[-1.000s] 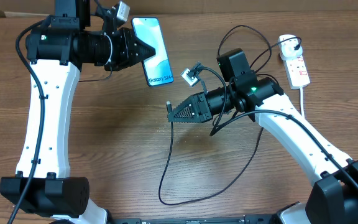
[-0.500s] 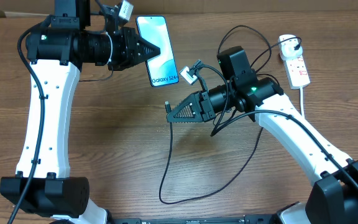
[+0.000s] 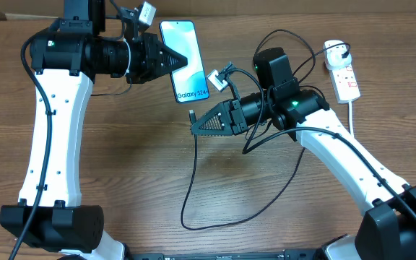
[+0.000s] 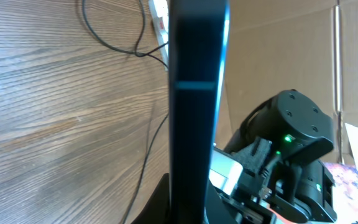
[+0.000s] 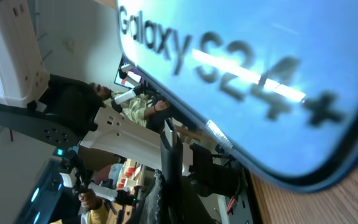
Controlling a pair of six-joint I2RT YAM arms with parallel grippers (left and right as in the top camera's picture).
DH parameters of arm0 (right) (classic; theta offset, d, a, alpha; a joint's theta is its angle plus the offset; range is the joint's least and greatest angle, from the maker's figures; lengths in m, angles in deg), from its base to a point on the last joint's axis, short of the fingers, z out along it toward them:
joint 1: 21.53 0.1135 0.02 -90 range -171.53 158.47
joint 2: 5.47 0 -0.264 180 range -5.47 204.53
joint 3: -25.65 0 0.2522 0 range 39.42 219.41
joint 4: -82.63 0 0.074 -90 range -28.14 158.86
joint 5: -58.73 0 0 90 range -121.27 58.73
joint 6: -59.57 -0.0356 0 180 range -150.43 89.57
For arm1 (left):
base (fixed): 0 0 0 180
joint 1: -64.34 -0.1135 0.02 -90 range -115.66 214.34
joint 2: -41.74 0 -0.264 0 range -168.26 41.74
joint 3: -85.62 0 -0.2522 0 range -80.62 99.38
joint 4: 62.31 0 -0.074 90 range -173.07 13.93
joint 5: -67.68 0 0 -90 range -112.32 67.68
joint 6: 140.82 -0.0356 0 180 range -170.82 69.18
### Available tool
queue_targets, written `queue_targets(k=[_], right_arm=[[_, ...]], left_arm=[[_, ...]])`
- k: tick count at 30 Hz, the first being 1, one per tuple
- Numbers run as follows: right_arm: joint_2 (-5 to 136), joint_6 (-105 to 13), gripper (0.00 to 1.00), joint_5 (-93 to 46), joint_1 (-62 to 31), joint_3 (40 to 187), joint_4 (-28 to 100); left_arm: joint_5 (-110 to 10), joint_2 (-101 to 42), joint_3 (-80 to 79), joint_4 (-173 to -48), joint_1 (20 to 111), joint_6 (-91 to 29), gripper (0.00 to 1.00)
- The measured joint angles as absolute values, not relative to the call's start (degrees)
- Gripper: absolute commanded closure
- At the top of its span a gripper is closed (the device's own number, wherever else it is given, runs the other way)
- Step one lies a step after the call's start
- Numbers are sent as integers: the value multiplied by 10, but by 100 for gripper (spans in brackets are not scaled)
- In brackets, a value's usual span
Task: Plug charger to phone and switch on socket
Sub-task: 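Align the plug tip with the phone's bottom port using the right gripper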
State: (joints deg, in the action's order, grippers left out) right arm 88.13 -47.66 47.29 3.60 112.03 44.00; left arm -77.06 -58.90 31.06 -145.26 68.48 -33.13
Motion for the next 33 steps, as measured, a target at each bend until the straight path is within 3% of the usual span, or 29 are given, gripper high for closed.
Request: queue_targets(k=[33], right_arm=[[881,-542,96,508,18,1120,463]], left_arm=[[-811,-589,311,-1493,643,-348,96]])
